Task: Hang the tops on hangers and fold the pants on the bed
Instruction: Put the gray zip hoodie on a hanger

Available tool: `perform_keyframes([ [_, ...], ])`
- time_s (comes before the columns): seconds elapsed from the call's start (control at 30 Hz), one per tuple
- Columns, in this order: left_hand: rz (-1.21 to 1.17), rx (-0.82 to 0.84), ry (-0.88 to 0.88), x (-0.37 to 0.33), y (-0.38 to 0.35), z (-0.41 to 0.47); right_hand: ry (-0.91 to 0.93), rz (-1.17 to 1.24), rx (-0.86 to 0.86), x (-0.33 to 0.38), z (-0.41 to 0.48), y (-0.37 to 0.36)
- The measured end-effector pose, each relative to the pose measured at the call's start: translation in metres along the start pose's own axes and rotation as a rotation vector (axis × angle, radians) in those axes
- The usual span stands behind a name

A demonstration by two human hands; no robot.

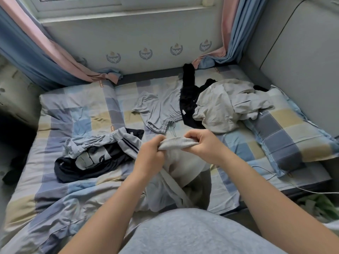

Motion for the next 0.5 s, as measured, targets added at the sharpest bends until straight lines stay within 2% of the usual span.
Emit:
perform_keyframes([
  [0.1, -0.054, 0.001, -0.012, -0.014, 0.008, 0.004, -0.09, -0.237, -0.038, -0.028, -0.001, -0.002],
  [0.2, -0.148, -0.001, -0.073, -0.035, 0.011, 0.002, -0.175, -0.361, -0.106, -0.054, -0.004, -0.009],
  [0.37, -0.321, -0.138, -0.102, -0.053, 0.03, 0.002, -0.408, -0.352, -0.164, -0.103, -0.013, -0.02],
  [0.5, -0.362, -0.307, -0.087, -0.05, 0.052, 0.007, -0.619, -0.314, -0.137, -0.144, -0.034, -0.025],
])
Point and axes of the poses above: each hand's wrist, its own z-axis towards the middle knuckle, its own y-axis out of the back of the hand, x = y × z, the point moved 2 cm from there along z, towards the middle knuckle, and after that the axes turned 10 degrees about -z, right-handed, at the moved point
